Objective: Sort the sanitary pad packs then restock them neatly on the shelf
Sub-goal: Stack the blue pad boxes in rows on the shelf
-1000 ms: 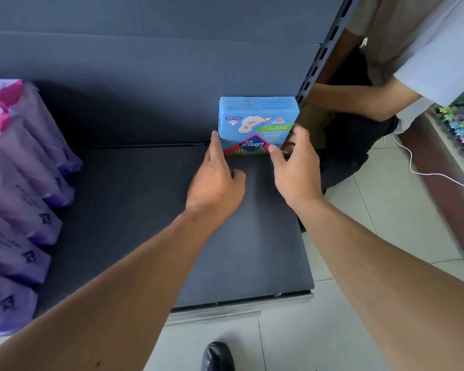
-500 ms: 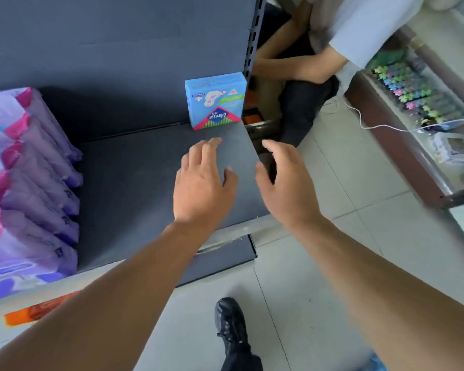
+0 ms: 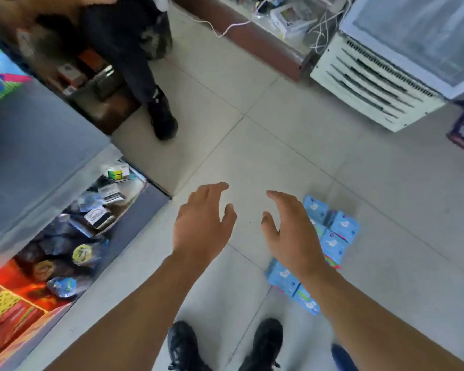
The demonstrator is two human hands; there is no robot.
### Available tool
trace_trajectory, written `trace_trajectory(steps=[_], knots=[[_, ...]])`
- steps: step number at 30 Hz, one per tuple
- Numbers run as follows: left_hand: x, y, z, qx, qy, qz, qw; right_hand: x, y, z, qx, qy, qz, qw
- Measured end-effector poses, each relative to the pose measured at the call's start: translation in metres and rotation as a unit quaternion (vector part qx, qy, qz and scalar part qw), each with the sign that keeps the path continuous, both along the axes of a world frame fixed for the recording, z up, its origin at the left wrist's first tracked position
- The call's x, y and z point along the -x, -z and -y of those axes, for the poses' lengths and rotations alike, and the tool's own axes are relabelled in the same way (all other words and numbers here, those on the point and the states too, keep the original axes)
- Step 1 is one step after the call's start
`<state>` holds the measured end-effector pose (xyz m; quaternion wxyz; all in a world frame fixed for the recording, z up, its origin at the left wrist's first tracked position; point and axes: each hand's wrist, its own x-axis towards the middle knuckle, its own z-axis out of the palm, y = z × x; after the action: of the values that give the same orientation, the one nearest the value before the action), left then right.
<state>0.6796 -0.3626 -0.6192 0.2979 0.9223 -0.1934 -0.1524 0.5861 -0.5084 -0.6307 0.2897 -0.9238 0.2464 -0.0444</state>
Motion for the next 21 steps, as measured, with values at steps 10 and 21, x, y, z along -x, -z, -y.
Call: trace_trajectory(steps=[10,21], knots=[[0.125,0.077,0.188,-0.064,0.123,-0.112,0.984,0.159,0.073,0.15,-0.15,0.189,-0.106,0.965],[0.123,0.255,0.299,-0.124,0.132,-0.258,0.949,0.176,0.235,0.235,-0.291,0.319,-0.193,0.881]])
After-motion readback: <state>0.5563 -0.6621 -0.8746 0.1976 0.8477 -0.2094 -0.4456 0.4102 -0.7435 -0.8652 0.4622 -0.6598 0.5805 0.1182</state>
